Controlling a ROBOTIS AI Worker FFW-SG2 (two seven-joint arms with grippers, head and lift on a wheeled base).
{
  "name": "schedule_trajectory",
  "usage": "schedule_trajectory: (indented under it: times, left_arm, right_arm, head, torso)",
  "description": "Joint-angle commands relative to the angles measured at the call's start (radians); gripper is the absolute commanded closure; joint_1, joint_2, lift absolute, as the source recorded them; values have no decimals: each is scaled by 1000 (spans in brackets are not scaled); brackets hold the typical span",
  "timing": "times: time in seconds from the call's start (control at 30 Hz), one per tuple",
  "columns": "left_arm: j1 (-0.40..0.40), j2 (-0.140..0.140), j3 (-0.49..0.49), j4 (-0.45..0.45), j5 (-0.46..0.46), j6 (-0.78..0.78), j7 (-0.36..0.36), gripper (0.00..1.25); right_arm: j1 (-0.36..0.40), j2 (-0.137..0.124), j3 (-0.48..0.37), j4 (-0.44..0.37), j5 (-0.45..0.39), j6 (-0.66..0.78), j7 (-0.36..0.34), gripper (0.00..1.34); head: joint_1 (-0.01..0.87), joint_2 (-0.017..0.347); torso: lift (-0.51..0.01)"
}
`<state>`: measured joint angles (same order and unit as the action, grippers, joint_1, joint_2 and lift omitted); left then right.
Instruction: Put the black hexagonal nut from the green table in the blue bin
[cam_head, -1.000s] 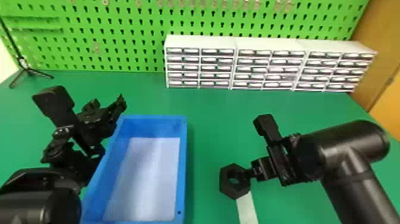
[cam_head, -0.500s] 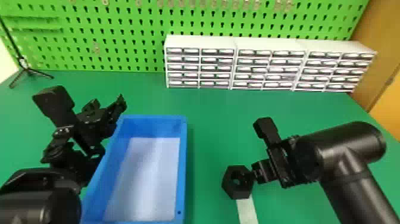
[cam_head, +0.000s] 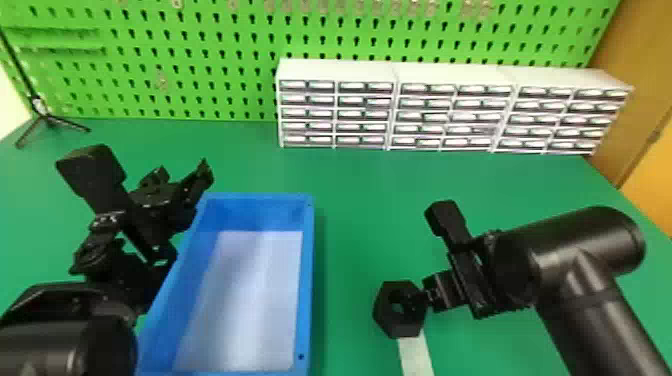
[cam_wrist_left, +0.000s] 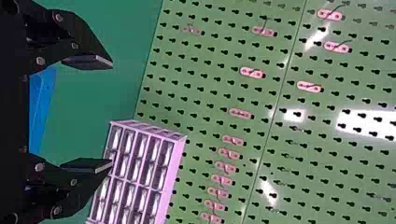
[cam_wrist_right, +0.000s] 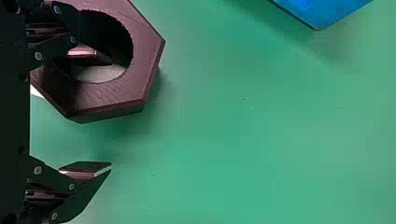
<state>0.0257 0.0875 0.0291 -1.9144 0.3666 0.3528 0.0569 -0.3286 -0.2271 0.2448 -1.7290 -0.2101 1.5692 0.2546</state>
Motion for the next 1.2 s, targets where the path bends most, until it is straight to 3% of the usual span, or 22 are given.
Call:
schedule_trajectory:
  times: [0.0,0.1,0.33,0.43,0.9,1.17]
  left_arm:
    - [0,0,0,0,0,0,0,501]
    - [0,0,-2,0,0,0,0,501]
    - [0,0,-2,0,0,0,0,501]
    - [2,0,-2,0,3,0,0,501]
    - [2,0,0,0,5,0,0,501]
    - [3,0,0,0,6,0,0,501]
  right_arm:
    - [0,0,1,2,0,3,0,473]
    - [0,-1,1,0,-2,3,0,536]
    - [0,-1,7,2,3,3,0,912]
    - [-1,-1,13,0,8,3,0,1003]
    - [-4,-3,25,-6,11,3,0,1006]
    - [-4,-1,-19,-35,35,3,0,1004]
  head:
    - [692,8]
    - [692,8]
    - [692,8]
    - [692,8]
    - [692,8]
    - [692,8]
  torso:
    - [-97]
    - [-97]
    - [-97]
    - [-97]
    - [-97]
    - [-97]
